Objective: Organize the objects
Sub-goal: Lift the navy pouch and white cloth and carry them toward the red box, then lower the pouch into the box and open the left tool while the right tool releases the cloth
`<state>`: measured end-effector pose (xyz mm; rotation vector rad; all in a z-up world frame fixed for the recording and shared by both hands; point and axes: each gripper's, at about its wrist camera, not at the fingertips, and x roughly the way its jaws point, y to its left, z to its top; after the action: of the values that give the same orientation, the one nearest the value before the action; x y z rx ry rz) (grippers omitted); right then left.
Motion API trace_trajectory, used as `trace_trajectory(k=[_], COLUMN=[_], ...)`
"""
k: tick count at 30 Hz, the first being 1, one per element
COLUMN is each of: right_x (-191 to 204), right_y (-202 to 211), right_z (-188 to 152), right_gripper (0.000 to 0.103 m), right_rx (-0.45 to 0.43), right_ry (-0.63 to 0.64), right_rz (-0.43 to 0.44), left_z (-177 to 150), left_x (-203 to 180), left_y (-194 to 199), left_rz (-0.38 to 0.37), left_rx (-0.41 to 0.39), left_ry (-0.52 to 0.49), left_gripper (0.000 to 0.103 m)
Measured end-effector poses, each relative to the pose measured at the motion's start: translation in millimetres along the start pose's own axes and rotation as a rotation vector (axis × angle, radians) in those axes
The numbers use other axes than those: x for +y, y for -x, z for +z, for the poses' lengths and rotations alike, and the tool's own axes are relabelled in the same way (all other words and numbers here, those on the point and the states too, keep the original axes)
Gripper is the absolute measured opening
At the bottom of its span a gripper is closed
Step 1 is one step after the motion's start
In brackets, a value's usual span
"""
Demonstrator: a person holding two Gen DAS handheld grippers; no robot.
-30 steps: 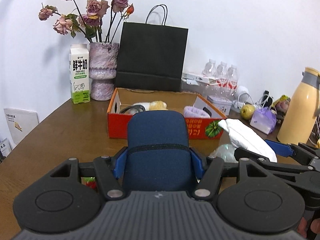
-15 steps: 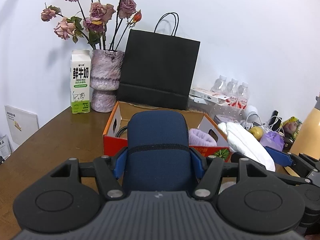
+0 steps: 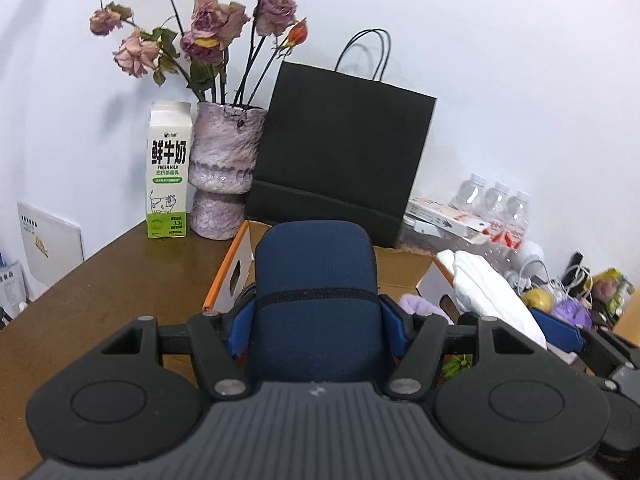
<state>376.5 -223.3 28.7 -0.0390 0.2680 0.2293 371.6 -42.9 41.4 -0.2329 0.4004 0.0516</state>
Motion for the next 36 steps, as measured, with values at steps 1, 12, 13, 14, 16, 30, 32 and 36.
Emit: trace_trajectory(k=[1, 12, 13, 14, 16, 30, 32, 36], right_x=[-0.8, -7.0, -8.1, -9.1, -11.1, -24.6, -26.2, -29.0], right_y=[-3.8, -43.6, -47.0, -50.3, -56.4, -103.6, -110.2, -123.2], right_z=[0.6, 5.7, 5.9, 6.1, 6.7, 14.0, 14.0, 14.1], right_gripper=[0.064, 0.065, 0.065, 0.065, 0.065, 0.065, 0.065, 0.065], right_rx=[0.001, 0.032, 0.036, 0.039, 0.044, 0.078, 0.087, 0.100], right_ry=[-0.001, -0.002, -0.004, -0.006, -0.009, -0.005, -0.002, 0.005], right_rz=[0.002, 0.000, -0.001, 0.000, 0.000, 0.006, 0.007, 0.005], left_z=[2.0, 13.6, 14.2, 15.0, 17.1, 31.5, 31.9, 31.8], left_x=[0.6, 0.3, 0.6, 1.0, 1.6, 4.5, 4.2, 3.4], left_y=[-4.1, -44.2, -48.0, -51.1, -57.6, -100.2, -106.3, -117.1], left_rz=[0.001, 0.035, 0.038, 0.040, 0.046, 0.065, 0.068, 0.073], left_rx=[0.001, 0.017, 0.020, 0.023, 0.027, 0.031, 0.036, 0.044], left_ry=[0.007, 0.014, 0.012, 0.013, 0.014, 0.007, 0.002, -0.012], left_gripper=[0.065, 0.065, 0.065, 0.065, 0.065, 0.065, 0.065, 0.065])
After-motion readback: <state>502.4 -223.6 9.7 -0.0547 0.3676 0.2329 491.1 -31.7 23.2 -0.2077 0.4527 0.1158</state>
